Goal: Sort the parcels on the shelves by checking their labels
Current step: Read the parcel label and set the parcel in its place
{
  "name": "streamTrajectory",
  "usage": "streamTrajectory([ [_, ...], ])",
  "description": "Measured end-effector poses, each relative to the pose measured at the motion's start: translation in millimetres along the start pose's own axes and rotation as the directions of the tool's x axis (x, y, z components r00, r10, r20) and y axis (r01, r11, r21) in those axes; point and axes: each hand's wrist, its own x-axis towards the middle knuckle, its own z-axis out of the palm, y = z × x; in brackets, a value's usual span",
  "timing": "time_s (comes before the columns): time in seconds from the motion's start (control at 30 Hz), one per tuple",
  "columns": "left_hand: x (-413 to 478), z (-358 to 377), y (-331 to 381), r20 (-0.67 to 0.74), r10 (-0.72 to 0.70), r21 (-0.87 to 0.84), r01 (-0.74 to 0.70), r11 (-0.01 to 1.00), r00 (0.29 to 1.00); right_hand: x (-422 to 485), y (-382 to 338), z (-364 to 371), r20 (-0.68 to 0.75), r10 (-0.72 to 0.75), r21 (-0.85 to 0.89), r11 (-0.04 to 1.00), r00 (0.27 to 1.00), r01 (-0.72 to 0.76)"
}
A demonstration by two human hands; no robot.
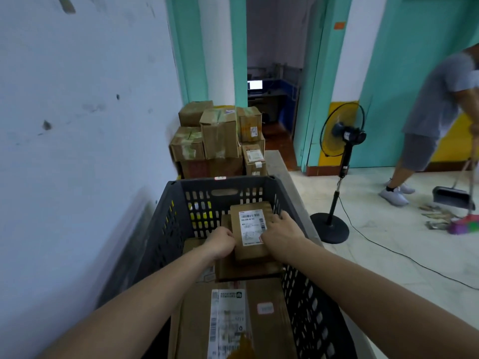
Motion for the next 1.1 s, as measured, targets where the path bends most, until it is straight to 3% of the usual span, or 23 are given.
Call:
streamTrajectory([
  [0.17, -4.0, -8.9, -5.6, 0.062, 0.063, 0.066, -0.067, 0.996, 0.996, -1.2, 4.3, 3.2, -0.013, -0.055, 0.073, 0.996, 0.998, 0.056],
  [0.27, -18.2, -28.1, -2.5, 0.049, 0.101, 0.208, -0.109, 0.972, 0.994, -9.6, 9.5, -10.7, -0.115, -0.03, 0.311, 0.948, 0.993, 0.065],
  [0.37, -51.5, -53.1, 2.9, 0.033, 0.165, 0.293, -0.167, 0.941, 0.986, -22.0, 19.4, -31.2, -0.266, 0.06, 0.596, 0.795, 0.962, 0.115],
  [0.47, -101.2, -74.5, 5.1, -0.072, 0.215, 0.204, -0.196, 0.959, 0.974, -38.5, 18.6, -44.8, -0.332, 0.09, 0.831, 0.499, 0.939, 0.246],
  [0.5, -116.6, -79.2, 3.8, -0.159, 0.224, 0.141, -0.203, 0.969, 0.961, -42.0, 15.7, -47.4, -0.359, 0.06, 0.842, 0.451, 0.932, 0.295],
  [0.6, -157.8, -81.5, -4.4, -0.515, 0.123, -0.163, -0.237, 0.958, 0.848, -41.4, 4.0, -53.4, -0.468, -0.108, 0.716, 0.535, 0.877, 0.449],
  [0.67, -186.2, -75.2, -6.2, -0.658, 0.0, -0.304, -0.265, 0.915, 0.753, -39.7, -5.5, -58.3, -0.519, -0.215, 0.661, 0.512, 0.827, 0.548],
  [0.77, -224.5, -49.5, 3.4, -0.758, -0.112, -0.335, -0.236, 0.912, 0.643, -46.4, -16.3, -63.8, -0.564, -0.314, 0.708, 0.293, 0.764, 0.643],
  [0.9, -265.2, -3.3, 19.1, -0.831, -0.294, -0.406, -0.154, 0.901, 0.472, -62.5, -27.0, -62.5, -0.591, -0.45, 0.762, -0.039, 0.669, 0.646],
  [1.1, -343.1, 63.4, 38.2, -0.805, -0.545, -0.592, -0.264, 0.762, 0.232, -114.4, -44.8, -80.7, -0.669, -0.584, 0.708, -0.312, 0.46, 0.633],
])
